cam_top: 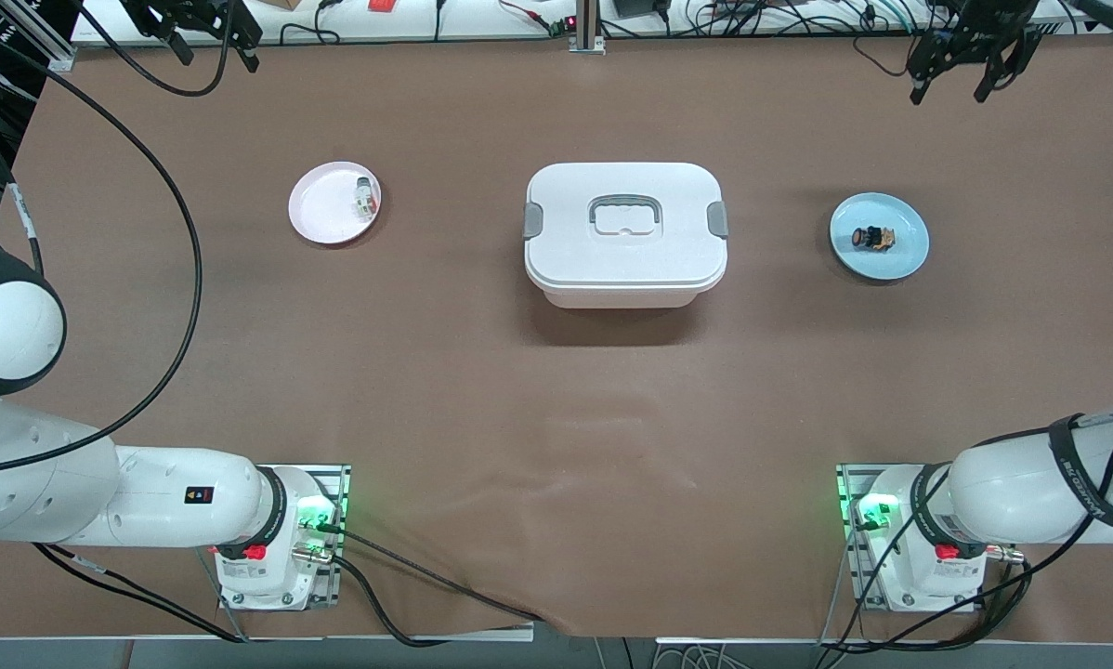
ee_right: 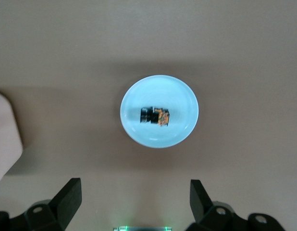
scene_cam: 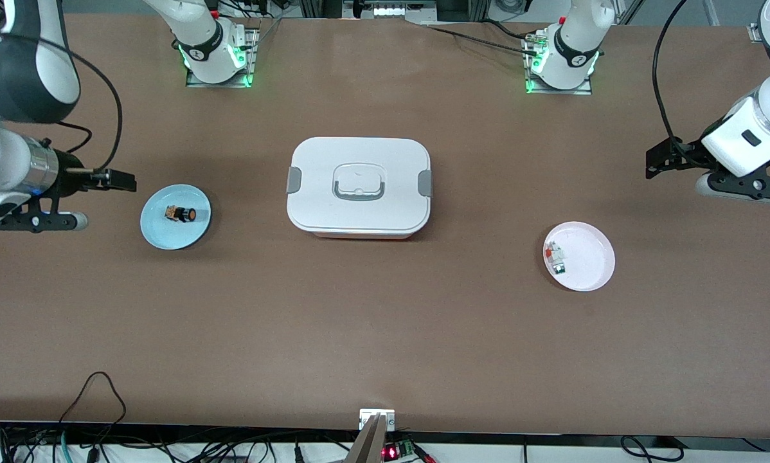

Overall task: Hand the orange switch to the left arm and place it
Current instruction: 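Lower the open right gripper over the switch on the blue plate, then close the right gripper on the black-orange switch and lift it, then carry the switch with the right gripper over the white box, then raise the switch above the box while the left gripper reaches toward it, then close the left gripper on the switch held by the right gripper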

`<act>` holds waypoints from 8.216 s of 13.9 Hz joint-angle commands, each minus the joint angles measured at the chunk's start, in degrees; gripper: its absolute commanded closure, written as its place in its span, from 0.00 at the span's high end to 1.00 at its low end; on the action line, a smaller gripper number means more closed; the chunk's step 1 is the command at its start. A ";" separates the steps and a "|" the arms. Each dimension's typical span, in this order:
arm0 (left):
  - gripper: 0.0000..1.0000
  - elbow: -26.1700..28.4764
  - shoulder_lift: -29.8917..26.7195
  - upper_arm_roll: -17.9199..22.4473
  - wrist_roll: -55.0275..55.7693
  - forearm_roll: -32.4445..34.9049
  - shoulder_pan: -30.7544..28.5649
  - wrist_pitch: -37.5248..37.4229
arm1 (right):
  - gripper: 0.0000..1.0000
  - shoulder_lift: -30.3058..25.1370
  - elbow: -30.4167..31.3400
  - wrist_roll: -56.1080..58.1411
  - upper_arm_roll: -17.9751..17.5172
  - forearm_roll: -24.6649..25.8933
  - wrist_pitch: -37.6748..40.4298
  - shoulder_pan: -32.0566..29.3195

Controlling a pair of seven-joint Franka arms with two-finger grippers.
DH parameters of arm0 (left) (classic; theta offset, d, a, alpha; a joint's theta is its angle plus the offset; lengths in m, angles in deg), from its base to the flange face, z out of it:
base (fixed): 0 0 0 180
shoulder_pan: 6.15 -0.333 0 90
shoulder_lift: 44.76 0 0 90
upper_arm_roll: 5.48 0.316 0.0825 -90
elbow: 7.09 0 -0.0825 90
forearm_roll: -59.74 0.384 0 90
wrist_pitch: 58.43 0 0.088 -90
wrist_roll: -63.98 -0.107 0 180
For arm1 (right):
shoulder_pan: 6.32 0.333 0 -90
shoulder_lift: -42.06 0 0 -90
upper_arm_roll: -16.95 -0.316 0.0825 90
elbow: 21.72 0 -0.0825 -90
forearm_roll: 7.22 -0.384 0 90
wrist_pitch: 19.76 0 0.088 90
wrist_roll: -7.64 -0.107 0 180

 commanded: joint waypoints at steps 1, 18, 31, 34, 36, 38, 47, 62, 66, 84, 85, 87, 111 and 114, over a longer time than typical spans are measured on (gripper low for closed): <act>1.00 -1.83 0.71 0.16 0.28 -0.50 -0.05 -1.36 | 1.00 -1.61 8.23 0.92 -0.34 0.75 -7.19 -1.46; 1.00 -1.74 0.62 0.07 -0.33 -0.50 -0.93 -2.50 | 1.00 8.67 29.35 5.32 -0.43 0.66 -42.01 -4.36; 1.00 -1.74 0.62 0.07 -0.42 -0.50 -1.02 -2.50 | 1.00 12.19 29.70 5.23 -0.78 0.22 -43.16 -4.01; 1.00 -1.74 0.71 0.07 -0.07 -0.50 -1.10 -2.50 | 0.92 12.10 29.70 5.23 -0.78 0.22 -42.99 -3.92; 1.00 -1.74 0.71 -0.02 0.11 -0.50 -1.10 -2.59 | 0.78 12.10 29.70 5.67 -0.78 0.22 -42.72 -3.92; 1.00 -1.30 0.79 -0.02 0.37 -0.50 -1.10 -4.16 | 0.50 12.10 29.62 6.37 -0.78 0.22 -42.46 -3.49; 1.00 -1.65 3.61 0.16 0.37 -0.24 -1.63 -10.32 | 0.13 11.05 21.73 16.89 -1.31 -0.39 -36.59 -1.73; 1.00 -1.74 3.61 -0.02 0.28 -0.24 -1.54 -10.24 | 0.06 7.80 1.23 55.57 -11.06 -18.57 -21.01 0.98; 1.00 -1.83 3.61 -0.02 0.28 -0.24 -1.54 -10.32 | 0.04 7.36 -1.40 60.51 -11.68 -27.35 -21.10 5.38; 1.00 -1.39 6.32 0.34 -7.08 -55.38 -7.96 -14.81 | 0.02 9.02 -8.70 62.97 -11.59 -65.68 -44.37 29.81; 0.99 -0.78 7.03 0.34 -7.53 -59.61 -7.87 -14.89 | 0.02 9.03 -8.70 62.80 -11.50 -65.96 -46.05 30.78; 0.99 2.11 7.30 -0.10 -7.89 -67.26 -7.87 -14.28 | 0.02 9.29 -8.70 62.80 -11.59 -66.74 -49.91 33.06; 0.30 21.37 5.36 -17.33 -2.00 -92.61 -7.17 2.68 | 0.02 9.38 -8.97 63.24 -11.59 -71.94 -58.63 38.18; 0.19 21.11 5.36 -17.33 -2.00 -92.61 -7.52 2.68 | 0.02 9.38 -9.06 63.24 -11.50 -71.94 -58.63 38.18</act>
